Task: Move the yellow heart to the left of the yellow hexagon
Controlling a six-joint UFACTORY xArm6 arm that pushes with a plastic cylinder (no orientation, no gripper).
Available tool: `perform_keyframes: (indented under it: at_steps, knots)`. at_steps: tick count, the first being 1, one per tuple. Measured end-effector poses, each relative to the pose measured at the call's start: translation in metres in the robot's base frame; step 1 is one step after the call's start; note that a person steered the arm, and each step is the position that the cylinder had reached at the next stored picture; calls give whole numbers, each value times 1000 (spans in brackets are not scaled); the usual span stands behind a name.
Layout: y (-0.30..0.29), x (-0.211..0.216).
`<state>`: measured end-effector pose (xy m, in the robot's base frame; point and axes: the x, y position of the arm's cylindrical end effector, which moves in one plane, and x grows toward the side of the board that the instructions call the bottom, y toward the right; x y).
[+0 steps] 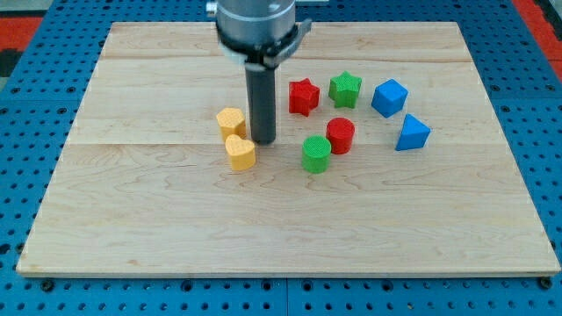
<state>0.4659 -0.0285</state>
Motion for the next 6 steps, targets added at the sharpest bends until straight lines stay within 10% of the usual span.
perform_keyframes:
  at_steps: [3,6]
  knots:
    - [-117,-6]
    - [-46,-10]
